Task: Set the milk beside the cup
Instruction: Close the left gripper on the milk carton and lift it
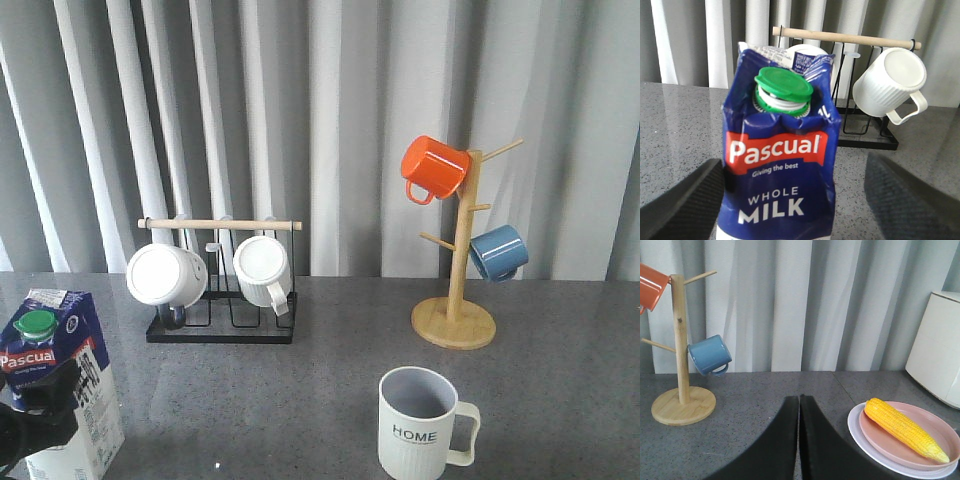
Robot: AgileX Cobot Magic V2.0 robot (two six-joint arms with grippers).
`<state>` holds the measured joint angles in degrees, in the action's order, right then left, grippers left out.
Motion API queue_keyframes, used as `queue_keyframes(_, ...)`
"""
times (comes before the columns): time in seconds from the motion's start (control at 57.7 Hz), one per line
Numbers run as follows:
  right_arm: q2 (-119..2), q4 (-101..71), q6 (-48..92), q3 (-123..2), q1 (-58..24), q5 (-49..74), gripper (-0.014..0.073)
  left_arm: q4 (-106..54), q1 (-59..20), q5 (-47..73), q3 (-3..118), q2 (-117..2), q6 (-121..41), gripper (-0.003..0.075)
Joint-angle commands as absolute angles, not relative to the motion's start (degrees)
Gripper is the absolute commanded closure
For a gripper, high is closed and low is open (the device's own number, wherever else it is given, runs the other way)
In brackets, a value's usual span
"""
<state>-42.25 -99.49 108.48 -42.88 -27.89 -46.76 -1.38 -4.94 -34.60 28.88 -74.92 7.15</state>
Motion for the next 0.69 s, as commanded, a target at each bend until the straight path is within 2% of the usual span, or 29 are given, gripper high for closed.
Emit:
queue_keyframes(0.0,-41.99,-96.12,108.57,-44.74,-27.71,-45.69,0.0597,-2.28,-5.21,-40.89,30.77,-74.75,7.14,0.0154)
queue_keyframes(0.676,-41.99,-96.12,108.57,-44.74,-27.71,-45.69,0.0597,-5.3,-5.07,-41.82,30.77,-74.82,3.28,0.0134)
